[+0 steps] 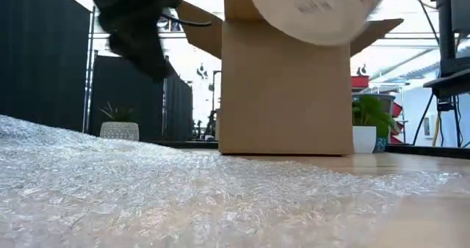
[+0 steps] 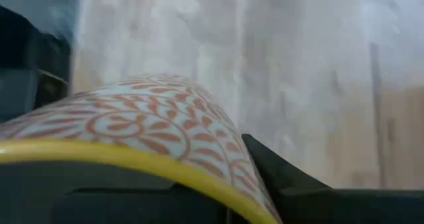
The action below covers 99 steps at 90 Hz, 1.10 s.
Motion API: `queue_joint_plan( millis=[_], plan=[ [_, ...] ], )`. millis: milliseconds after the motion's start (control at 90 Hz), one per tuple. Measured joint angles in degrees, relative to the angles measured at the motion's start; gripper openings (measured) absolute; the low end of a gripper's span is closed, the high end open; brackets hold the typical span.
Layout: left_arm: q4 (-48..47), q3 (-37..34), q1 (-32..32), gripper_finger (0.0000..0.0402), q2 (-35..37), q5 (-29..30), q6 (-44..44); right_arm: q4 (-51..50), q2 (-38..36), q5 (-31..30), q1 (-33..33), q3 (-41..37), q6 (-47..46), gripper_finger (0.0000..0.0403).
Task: Wrap mug
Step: Wrap the orange patterned mug with bubble wrap
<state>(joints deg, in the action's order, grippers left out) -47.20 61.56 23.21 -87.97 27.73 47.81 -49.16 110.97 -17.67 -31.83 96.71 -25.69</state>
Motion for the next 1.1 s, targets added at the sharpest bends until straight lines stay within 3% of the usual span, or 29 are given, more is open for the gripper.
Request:
queue_joint_plan(
  millis=[122,278,611,811,1100],
  plan=[
    [-11.49,-0.26,1.03,0.0222,-0.03,2.37,7.20,3.58,2.24,0.21,1.64,0.11,2.29,0.0011],
    [-10.81,-3.87,1.19,0.0222,-0.12,2.17,8.74,6.46,6.44,3.21,3.92,0.11,5.23,0.0011],
    [7.28,-17.66,0.21,0.0222,-0.12,-7.11,7.23,5.04,10.78,4.45,6.05,0.09,5.78,0.0011],
    [15.97,-19.69,0.18,0.0222,-0.12,-7.83,6.90,2.58,11.31,4.46,6.36,0.07,5.64,0.0011],
    [17.15,-19.78,-0.72,0.0222,-0.12,-8.55,5.47,2.47,11.25,4.46,6.40,-0.73,5.62,0.0011]
  ],
)
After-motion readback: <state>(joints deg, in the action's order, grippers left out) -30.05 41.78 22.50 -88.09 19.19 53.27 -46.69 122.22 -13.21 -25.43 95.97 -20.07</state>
